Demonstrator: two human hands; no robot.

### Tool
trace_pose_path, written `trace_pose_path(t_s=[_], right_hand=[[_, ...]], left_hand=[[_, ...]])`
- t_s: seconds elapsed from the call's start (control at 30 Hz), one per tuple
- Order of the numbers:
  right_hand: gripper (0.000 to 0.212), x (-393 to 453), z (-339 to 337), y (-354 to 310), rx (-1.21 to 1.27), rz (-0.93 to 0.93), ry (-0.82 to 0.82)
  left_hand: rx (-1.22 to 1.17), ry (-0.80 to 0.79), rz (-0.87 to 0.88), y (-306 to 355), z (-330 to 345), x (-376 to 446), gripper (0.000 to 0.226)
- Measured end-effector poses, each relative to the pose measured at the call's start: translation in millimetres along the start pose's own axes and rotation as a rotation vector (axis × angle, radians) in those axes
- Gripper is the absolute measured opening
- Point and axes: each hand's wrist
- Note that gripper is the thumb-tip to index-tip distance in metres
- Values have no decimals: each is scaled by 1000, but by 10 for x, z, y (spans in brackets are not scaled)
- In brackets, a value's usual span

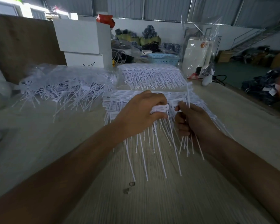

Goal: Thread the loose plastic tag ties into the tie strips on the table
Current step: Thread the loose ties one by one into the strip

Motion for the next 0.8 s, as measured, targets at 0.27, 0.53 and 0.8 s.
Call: trace_pose_path(t_s=[0.27, 0.53, 0.8], right_hand=[[31, -104, 45, 22, -71, 54, -221], [22, -109, 75, 54, -27, 84, -266], [18, -91, 35, -5, 51, 163, -351]], left_hand=[[6, 64, 44, -46, -5, -6, 31], [63, 76, 108, -121, -19, -13, 26], [258, 62, 208, -180, -92, -12, 30]])
Point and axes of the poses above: each hand's wrist, its own x-axis towards the middle knuckle, its own z-axis out of the palm, y = z × x, and after that the axes turned 12 degrees about y, right-handed
